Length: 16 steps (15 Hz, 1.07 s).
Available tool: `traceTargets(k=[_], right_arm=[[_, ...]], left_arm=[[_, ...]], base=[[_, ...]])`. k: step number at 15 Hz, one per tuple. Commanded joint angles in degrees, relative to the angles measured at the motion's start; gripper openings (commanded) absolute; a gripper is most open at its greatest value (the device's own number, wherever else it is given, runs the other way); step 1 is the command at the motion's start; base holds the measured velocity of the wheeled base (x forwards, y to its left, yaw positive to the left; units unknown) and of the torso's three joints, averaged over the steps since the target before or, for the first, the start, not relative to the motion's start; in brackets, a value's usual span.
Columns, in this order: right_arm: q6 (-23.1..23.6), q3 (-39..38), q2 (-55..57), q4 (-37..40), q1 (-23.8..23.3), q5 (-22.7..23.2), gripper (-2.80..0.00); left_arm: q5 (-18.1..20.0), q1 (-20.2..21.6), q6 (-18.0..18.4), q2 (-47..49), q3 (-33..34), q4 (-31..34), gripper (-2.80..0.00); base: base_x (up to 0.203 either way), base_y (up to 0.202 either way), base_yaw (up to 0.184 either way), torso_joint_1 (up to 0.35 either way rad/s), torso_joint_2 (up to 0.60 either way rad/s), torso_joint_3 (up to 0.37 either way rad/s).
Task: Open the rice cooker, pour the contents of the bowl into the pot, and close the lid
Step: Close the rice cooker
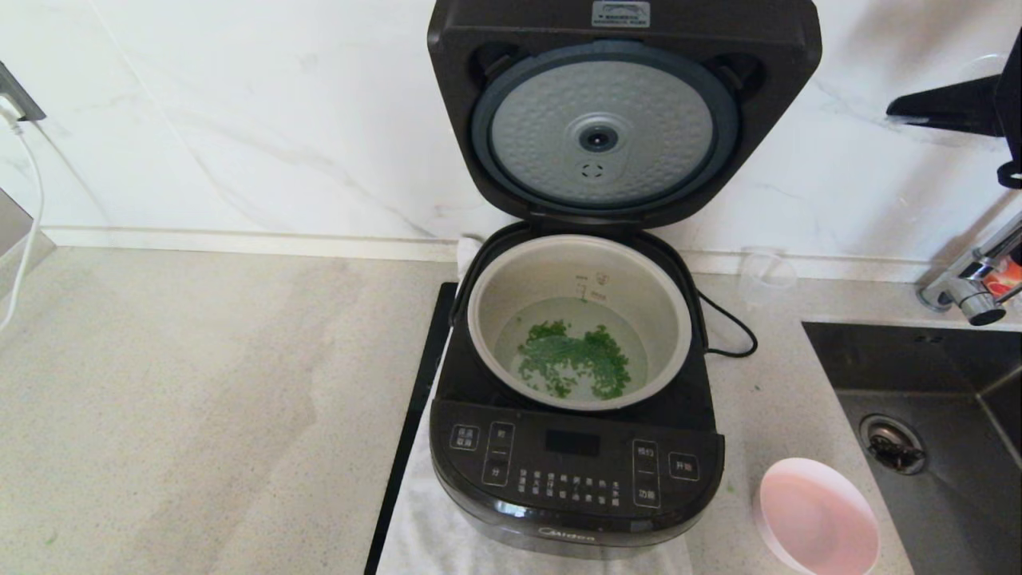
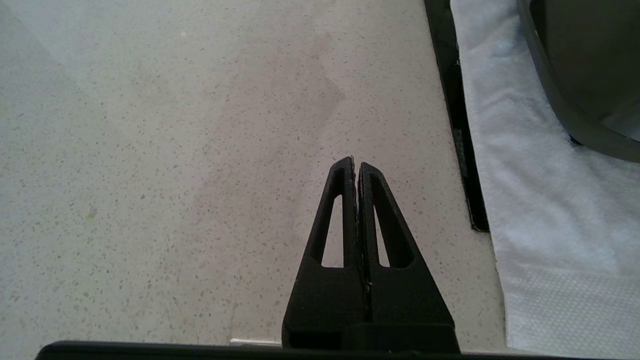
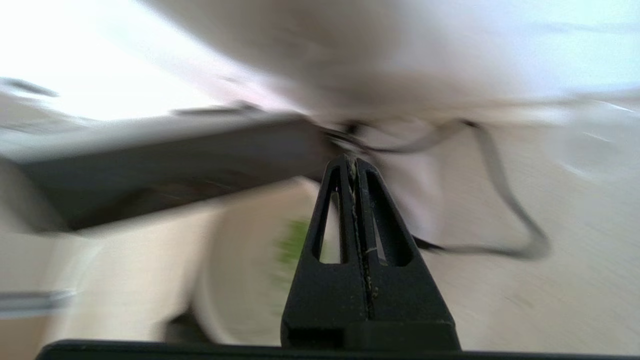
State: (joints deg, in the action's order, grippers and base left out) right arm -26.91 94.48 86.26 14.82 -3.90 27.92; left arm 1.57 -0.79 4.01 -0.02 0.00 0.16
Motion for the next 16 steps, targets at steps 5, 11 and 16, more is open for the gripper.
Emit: traceTargets(k=[5, 11, 16], right_arm=[[-8.8, 5.7, 6.4, -8.7, 0.4, 14.1, -2.80], [-18.6, 9.1, 11.5, -24.0, 2.0, 21.3, -2.80], [-18.3, 12.4, 15.1, -24.3, 4.9, 20.9, -2.80]], left_arm=[[0.0, 0.0, 0.0, 0.0, 0.1, 0.0, -2.80], [0.0, 0.0, 0.0, 0.0, 0.1, 0.0, -2.80], [0.0, 0.0, 0.0, 0.0, 0.1, 0.0, -2.80]], base=[[0.000, 0.000, 0.000, 0.000, 0.00, 0.000], [0.000, 0.000, 0.000, 0.000, 0.00, 0.000], [0.000, 0.000, 0.000, 0.000, 0.00, 0.000]])
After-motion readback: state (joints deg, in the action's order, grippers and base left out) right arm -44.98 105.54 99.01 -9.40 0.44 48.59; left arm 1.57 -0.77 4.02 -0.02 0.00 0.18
